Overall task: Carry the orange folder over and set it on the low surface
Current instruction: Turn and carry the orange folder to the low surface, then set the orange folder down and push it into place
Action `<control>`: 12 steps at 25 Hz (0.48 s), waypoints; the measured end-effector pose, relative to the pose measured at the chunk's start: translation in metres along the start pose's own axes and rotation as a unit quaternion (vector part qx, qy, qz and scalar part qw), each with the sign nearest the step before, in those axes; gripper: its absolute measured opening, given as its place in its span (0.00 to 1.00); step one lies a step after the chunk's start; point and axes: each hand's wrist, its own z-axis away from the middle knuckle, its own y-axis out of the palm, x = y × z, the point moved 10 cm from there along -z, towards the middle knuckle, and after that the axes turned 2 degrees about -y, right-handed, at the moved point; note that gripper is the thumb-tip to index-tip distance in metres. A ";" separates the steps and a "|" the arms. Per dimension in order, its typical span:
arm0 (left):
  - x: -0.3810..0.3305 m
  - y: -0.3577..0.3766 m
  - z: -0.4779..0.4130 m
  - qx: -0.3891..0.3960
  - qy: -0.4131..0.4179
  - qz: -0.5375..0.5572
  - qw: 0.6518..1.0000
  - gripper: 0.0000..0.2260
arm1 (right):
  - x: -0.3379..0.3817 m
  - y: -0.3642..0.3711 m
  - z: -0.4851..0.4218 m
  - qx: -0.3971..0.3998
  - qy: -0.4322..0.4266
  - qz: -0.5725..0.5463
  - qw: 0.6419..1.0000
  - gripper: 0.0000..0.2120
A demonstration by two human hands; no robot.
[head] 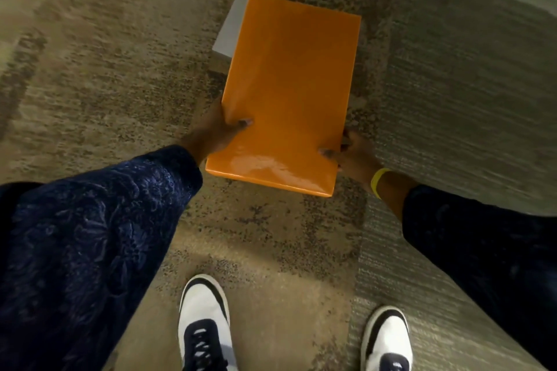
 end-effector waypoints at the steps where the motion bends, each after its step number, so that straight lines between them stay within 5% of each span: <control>1: -0.003 -0.001 0.004 -0.001 -0.001 -0.022 1.000 0.36 | 0.003 0.000 0.000 -0.007 -0.003 0.004 1.000 0.29; 6: -0.027 -0.015 0.044 -0.066 0.037 -0.277 0.958 0.40 | 0.019 0.002 0.018 -0.032 -0.022 0.061 0.997 0.39; 12: -0.058 -0.003 0.115 -0.054 0.123 -0.438 0.889 0.41 | 0.025 0.006 0.063 -0.035 -0.080 0.290 0.953 0.47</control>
